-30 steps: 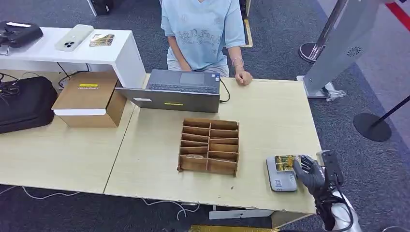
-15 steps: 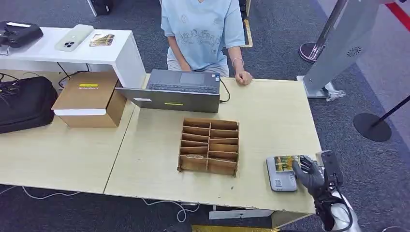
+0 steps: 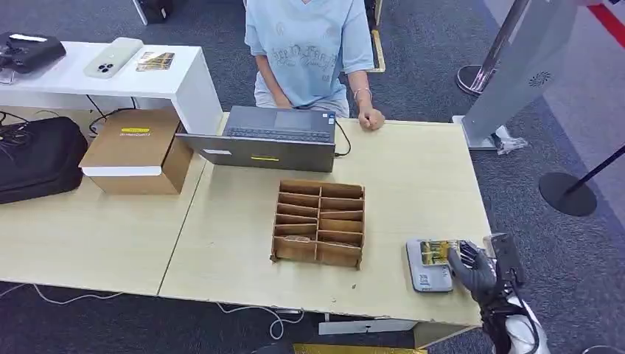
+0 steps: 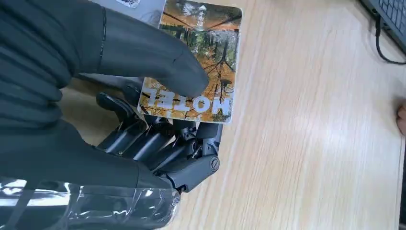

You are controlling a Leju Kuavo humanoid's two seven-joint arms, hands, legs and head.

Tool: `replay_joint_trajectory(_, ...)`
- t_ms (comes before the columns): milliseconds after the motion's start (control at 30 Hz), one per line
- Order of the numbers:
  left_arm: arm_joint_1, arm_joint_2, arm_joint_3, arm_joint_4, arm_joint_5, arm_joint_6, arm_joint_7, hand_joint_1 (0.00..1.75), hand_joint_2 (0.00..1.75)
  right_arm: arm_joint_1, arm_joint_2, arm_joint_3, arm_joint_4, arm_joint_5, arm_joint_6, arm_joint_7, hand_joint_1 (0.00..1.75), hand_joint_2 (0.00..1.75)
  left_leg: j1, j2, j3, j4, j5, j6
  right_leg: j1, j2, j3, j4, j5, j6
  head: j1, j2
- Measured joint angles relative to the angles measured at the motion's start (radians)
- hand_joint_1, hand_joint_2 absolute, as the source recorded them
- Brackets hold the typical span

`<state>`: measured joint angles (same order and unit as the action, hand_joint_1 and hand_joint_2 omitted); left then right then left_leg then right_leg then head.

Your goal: Pass the card to the sensor for recognition and then transmit it.

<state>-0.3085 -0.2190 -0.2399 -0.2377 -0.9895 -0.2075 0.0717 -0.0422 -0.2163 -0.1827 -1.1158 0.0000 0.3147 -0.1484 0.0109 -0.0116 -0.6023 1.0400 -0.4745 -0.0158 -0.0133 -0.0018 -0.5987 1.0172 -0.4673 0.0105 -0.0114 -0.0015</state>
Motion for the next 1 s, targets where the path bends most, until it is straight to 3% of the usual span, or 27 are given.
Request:
replay_joint_trajectory(467,-0.009,0.001,-0.036,0.0,-0.046,-0.029,-0.021,0.0,0.0,0.014,0.003,-0.026,-0.013,0.064,0.04,0.005,1.75,1.75,0.0,0.0,0.0,0.0,0.0,0.0,0.0,0.0,0.0,0.0,0.0,0.0,0.0,0.0)
replay_joint_trajectory(733,-0.015,0.002,-0.046,0.0,-0.052,-0.037,-0.024,0.0,0.0,-0.01,0.003,-0.007,0.006,0.154,-0.017,0.013,1.75,1.75,0.0,0.0,0.0,0.0,0.0,0.0,0.0,0.0,0.001,0.0,0.0,0.0,0.0,0.0)
replay_joint_trajectory(1000,-0.018,0.002,-0.055,0.0,-0.068,-0.042,-0.024,0.0,0.0,-0.034,0.003,0.042,0.009,0.311,-0.137,0.061,1.75,1.75,0.0,0.001,0.001,0.0,0.0,0.0,0.0,0.001,0.001,0.0,0.0,0.0,0.0,0.0)
